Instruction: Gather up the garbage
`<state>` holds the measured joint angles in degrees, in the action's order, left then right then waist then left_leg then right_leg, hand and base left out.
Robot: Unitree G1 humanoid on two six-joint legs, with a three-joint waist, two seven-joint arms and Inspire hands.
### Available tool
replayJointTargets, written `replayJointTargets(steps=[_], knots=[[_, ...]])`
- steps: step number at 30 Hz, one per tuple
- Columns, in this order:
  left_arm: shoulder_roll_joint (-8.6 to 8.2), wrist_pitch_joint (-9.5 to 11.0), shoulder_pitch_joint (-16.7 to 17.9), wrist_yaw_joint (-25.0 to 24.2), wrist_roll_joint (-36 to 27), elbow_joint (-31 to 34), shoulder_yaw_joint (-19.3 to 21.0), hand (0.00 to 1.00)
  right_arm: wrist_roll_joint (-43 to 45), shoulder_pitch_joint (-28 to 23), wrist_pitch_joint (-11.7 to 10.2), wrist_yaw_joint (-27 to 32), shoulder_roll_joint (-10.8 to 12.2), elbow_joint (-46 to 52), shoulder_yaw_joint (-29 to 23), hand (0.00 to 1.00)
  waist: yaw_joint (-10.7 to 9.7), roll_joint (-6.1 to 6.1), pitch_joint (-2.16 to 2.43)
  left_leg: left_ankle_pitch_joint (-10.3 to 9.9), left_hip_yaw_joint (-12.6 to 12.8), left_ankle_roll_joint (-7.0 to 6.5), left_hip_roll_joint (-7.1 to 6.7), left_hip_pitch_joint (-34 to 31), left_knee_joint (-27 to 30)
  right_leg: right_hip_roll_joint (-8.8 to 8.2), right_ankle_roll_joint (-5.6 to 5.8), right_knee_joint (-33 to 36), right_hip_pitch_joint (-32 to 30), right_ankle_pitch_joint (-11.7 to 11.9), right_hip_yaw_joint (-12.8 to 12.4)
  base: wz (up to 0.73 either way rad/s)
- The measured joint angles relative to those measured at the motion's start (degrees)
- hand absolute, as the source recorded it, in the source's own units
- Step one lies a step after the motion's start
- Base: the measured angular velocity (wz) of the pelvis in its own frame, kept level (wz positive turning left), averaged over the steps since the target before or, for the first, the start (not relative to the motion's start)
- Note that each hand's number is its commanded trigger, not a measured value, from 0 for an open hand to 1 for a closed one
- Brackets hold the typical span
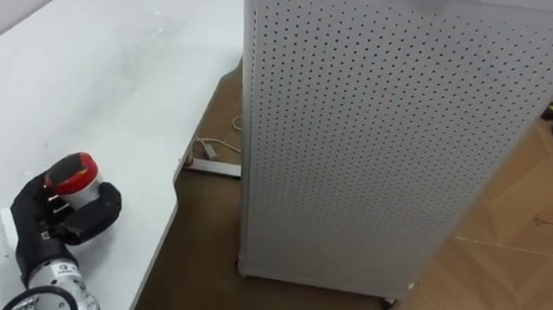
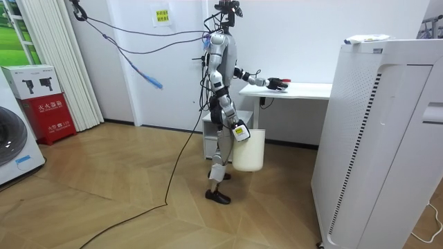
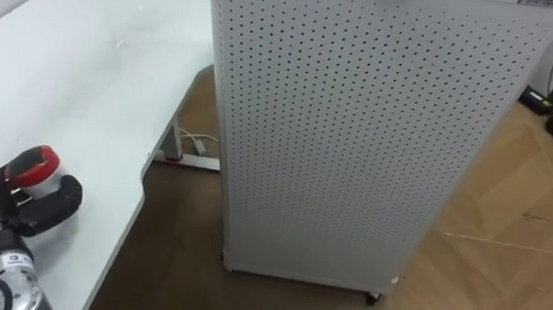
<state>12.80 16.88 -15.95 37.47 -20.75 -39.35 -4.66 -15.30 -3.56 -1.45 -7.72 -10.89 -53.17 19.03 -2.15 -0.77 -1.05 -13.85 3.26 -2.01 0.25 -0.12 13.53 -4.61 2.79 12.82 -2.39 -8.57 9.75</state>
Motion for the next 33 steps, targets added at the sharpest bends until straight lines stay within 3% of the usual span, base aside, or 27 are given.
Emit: replayJointTargets(steps=[10,16,21,24,26,33], knots=[[0.31,-0.2,-0.6,-0.6,-2.5,-0.5,-0.1,1.0,0.3,-0.2,0.3,0.7,-0.1,1.5,0.1,1.0,-0.6,-0.2,0.11,0.1,0.0,-0.1,-0.07,-0.2,0.2,-0.12,0.14,0.1,0.0,0.1,0.0,0.0],[-0.63,-0.6,-0.5,-3.3,-3.3,1.9,-0.9,1.0,0.4,0.2,0.3,-0.1,0.0,1.6,0.1,1.0,-0.6,-0.33,0.14,0.2,-0.1,-0.34,-0.23,-1.3,0.6,-0.51,0.19,0.7,-0.8,0.2,0.6,0.06],[-3.55,-1.8,-0.3,-8.9,-5.7,6.8,-5.7,1.0,0.3,1.7,0.1,-0.2,1.1,-0.1,0.0,1.0,-0.6,-0.58,0.17,0.2,-0.1,-0.36,-0.22,-2.5,1.6,-0.78,0.2,0.9,-1.4,0.2,1.5,0.07],[-5.35,-3.2,0.8,-15.6,-7.4,12.3,-13.7,1.0,-0.6,2.9,0.1,0.2,1.2,0.0,0.1,1.0,-0.7,-0.84,0.16,0.2,0.0,-0.36,-0.18,-3.8,2.0,-0.8,0.14,1.0,-2.8,0.4,1.2,-0.03],[-6.03,-3.9,0.8,-19.2,-7.4,12.8,-16.7,1.0,-0.6,3.5,0.0,0.7,1.2,0.0,0.1,1.0,-0.6,-0.86,0.16,0.2,0.9,-0.36,0.01,-3.7,2.0,-0.62,0.1,1.0,-2.9,0.4,0.6,-0.16],[-6.31,-6.5,1.1,-28.5,-6.5,17.7,-18.0,1.0,-0.2,4.5,-0.4,1.5,0.4,-0.5,-2.5,1.0,-1.1,-0.74,0.18,0.3,1.9,-0.32,0.35,-4.9,2.0,-0.26,-0.18,1.4,-5.1,0.6,-0.6,-0.11]])
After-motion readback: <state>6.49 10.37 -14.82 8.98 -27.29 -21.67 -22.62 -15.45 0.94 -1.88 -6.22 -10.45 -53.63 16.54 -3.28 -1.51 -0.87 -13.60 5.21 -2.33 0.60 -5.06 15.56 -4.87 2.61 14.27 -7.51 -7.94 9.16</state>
